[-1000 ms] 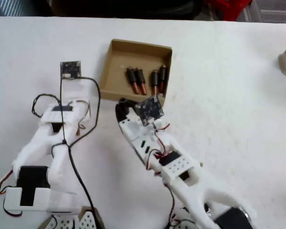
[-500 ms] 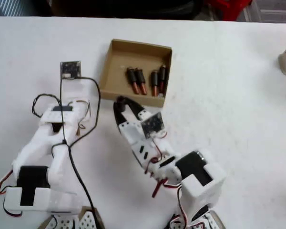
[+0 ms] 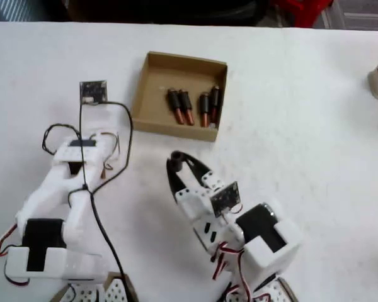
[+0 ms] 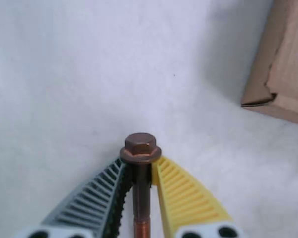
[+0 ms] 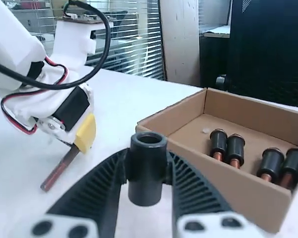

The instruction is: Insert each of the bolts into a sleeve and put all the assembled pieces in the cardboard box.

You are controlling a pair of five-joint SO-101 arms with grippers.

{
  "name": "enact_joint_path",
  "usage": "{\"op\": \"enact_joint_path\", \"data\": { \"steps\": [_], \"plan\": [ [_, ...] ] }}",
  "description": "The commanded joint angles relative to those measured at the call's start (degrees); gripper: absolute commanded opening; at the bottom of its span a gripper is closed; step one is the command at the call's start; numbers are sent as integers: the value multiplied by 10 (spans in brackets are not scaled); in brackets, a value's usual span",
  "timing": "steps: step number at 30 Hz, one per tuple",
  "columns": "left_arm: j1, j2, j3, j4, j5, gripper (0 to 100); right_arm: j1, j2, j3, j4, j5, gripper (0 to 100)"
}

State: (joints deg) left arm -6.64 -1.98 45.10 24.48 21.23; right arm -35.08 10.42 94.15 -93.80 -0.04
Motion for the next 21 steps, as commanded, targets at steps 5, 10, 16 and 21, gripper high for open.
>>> {"op": "enact_joint_path", "data": {
  "steps": [5, 10, 16, 21],
  "plan": [
    [0, -34, -3, -20, -2, 24, -11, -23, 12, 30, -1, 17],
    [-1, -35, -4, -35, 1, 24, -19, -22, 11, 41, -1, 17],
    [-5, -59, 35, -120, 64, 24, -19, -22, 11, 41, -1, 17],
    [6, -186, 100, -150, 69, 24, -18, -22, 11, 41, -1, 17]
  ]
}}
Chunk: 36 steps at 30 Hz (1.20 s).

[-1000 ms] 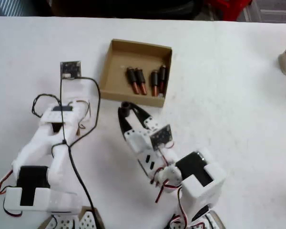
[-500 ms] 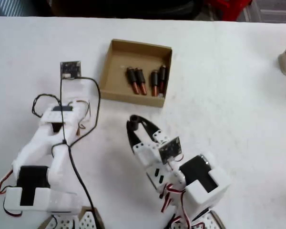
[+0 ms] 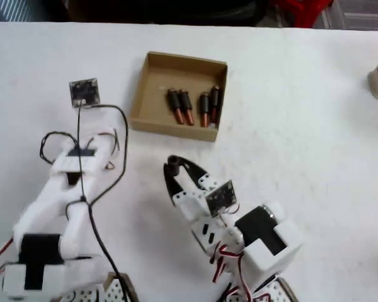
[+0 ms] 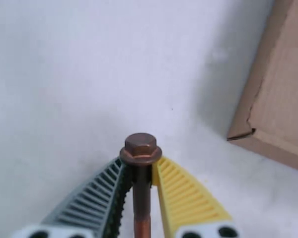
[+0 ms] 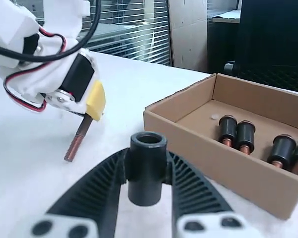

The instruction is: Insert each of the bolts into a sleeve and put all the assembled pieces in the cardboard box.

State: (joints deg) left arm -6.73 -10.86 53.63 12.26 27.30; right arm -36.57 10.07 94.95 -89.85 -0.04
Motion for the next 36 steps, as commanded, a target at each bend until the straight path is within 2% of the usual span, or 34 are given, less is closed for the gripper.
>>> {"op": "enact_joint_path", "data": {
  "steps": [1, 15, 22, 28, 36],
  "plan": [
    [15, -131, 31, -28, 8, 24, -3, -19, 3, 1, -1, 17],
    [173, -612, 242, -28, 4, 24, -3, -19, 3, 1, -1, 17],
    [238, -780, 291, -28, 4, 24, -3, -19, 3, 0, -1, 17],
    [286, -794, 281, -27, 4, 24, -3, -19, 3, 0, -1, 17],
    [294, -659, 188, -28, 3, 24, -3, -19, 3, 0, -1, 17]
  ]
}}
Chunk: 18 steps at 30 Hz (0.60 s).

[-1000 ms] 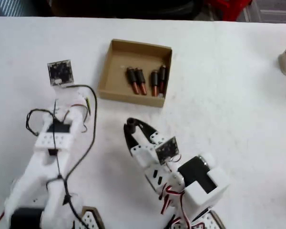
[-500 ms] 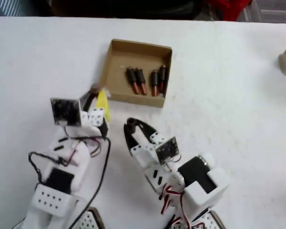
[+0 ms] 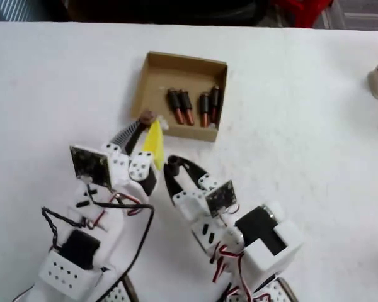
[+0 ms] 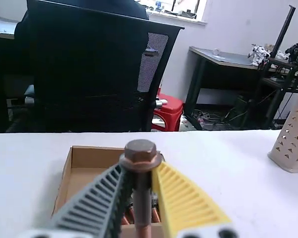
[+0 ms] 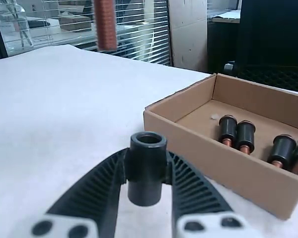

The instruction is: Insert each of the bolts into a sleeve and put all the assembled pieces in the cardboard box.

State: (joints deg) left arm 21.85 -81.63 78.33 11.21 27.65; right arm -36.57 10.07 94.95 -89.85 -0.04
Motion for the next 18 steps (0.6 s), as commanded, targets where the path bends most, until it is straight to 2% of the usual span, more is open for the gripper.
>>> {"op": "enact_joint_path", "data": {
  "steps": [1, 9, 14, 18],
  "plan": [
    [8, 67, -65, -18, -1, 24, -3, -19, 3, 0, -1, 17],
    [10, 126, -28, -136, 3, 24, -3, -19, 3, 0, -1, 17],
    [10, 126, 7, -139, 3, 24, -3, -19, 2, -1, -1, 17],
    [41, 126, 18, -135, 2, 24, -3, -19, -7, 0, -1, 17]
  ]
}}
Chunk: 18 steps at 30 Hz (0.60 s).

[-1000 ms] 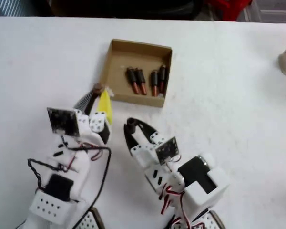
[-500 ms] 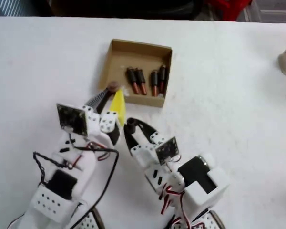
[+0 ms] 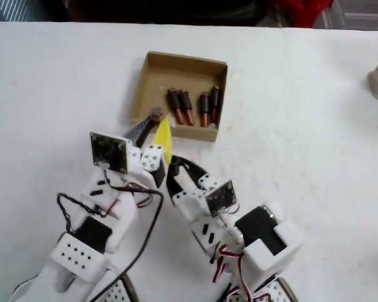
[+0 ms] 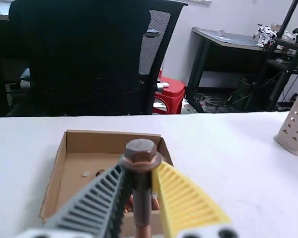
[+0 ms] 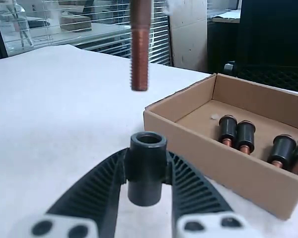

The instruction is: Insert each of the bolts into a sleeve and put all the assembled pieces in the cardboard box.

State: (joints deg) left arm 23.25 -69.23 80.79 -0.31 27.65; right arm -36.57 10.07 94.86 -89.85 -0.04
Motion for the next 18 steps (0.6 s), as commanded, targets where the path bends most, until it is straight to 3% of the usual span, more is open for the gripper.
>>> {"op": "enact_joint_path", "data": {
  "steps": [1, 14, 18],
  "plan": [
    [36, 3, -4, -19, 1, 24, -3, -19, -6, 0, -1, 17],
    [44, 2, -21, 60, -1, 24, -1, -19, -4, 0, 0, 17],
    [44, 2, -43, 116, -72, 24, -1, -19, -3, 0, 0, 17]
  ]
}}
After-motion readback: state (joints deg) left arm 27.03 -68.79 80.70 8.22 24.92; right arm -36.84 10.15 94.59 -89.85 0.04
